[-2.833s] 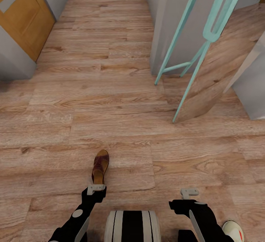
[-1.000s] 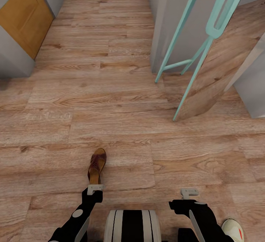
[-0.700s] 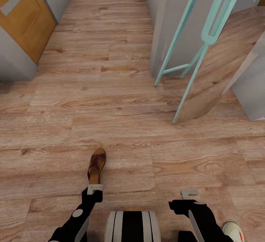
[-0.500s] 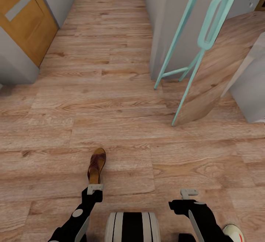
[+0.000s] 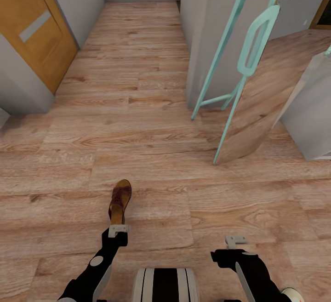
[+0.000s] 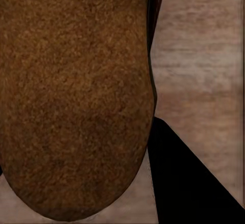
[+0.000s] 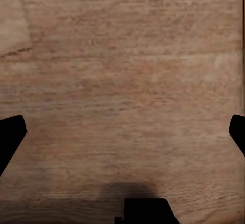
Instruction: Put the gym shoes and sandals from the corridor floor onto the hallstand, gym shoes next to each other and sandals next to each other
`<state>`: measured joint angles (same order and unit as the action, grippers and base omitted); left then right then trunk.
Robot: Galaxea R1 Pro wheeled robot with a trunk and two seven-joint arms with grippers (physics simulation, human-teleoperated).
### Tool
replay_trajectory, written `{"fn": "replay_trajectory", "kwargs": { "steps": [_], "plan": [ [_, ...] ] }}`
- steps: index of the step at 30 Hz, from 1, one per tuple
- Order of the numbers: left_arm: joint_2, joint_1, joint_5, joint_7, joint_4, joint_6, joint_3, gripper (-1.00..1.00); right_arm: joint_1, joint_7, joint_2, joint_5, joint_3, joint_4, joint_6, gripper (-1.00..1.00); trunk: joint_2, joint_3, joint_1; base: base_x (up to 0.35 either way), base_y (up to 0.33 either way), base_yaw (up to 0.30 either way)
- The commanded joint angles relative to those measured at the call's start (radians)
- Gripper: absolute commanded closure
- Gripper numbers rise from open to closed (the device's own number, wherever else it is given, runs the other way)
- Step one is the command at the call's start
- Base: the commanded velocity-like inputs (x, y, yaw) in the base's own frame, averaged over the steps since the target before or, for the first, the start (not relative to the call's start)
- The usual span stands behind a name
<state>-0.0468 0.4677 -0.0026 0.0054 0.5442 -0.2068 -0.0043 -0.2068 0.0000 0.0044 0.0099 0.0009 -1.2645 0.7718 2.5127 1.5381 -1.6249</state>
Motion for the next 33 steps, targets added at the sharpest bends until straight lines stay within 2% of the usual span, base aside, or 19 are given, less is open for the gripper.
{"fn": "replay_trajectory", "kwargs": {
  "steps": [1,9,11,12,15,19,21,25,33],
  "plan": [
    [0.0,0.0,-0.003,0.002,0.003,-0.002,-0.001,1.0,0.0,0.001,0.0,0.0,-0.001,-0.001,0.005,-1.0,0.0,-0.003,0.001,0.0,0.0,0.0],
    [-0.001,0.0,-0.003,0.001,0.009,0.016,-0.002,1.0,0.0,-0.001,0.0,-0.003,-0.003,-0.023,0.007,-1.0,-0.002,-0.034,0.004,0.0,0.0,0.0],
    [-0.001,0.0,-0.003,0.001,0.009,0.039,-0.002,1.0,0.0,-0.001,0.0,-0.004,-0.004,-0.043,0.008,-1.0,-0.002,-0.042,0.005,0.0,0.0,0.0],
    [0.001,0.0,-0.004,0.001,0.011,0.083,-0.001,1.0,0.0,-0.001,0.0,-0.004,-0.003,-0.075,0.011,-1.0,-0.003,-0.046,0.006,0.0,0.0,0.0],
    [0.012,0.0,-0.003,0.001,0.012,0.129,0.001,1.0,0.0,-0.001,0.001,-0.004,-0.003,-0.097,0.013,-1.0,-0.003,-0.058,0.007,0.0,0.0,0.0],
    [0.023,0.0,0.001,-0.001,0.014,0.163,0.003,1.0,0.0,-0.002,0.0,0.0,0.0,-0.113,0.014,-1.0,-0.004,-0.073,0.009,0.0,0.0,0.0],
    [0.007,0.0,0.005,-0.003,0.014,0.166,-0.001,1.0,0.0,-0.002,-0.001,0.002,-0.001,-0.117,0.014,-1.0,-0.005,-0.083,0.01,0.0,0.0,0.0],
    [-0.007,0.0,0.006,-0.003,0.036,0.169,-0.001,1.0,0.0,-0.002,-0.001,0.002,-0.003,-0.117,0.014,-1.0,-0.006,-0.104,0.011,0.0,0.0,0.0],
    [-0.02,0.0,0.006,-0.004,0.16,0.275,-0.003,1.0,0.001,-0.002,0.0,-0.002,-0.005,-0.115,0.013,-1.0,-0.008,-0.148,0.015,0.0,0.0,0.0]
  ]
}}
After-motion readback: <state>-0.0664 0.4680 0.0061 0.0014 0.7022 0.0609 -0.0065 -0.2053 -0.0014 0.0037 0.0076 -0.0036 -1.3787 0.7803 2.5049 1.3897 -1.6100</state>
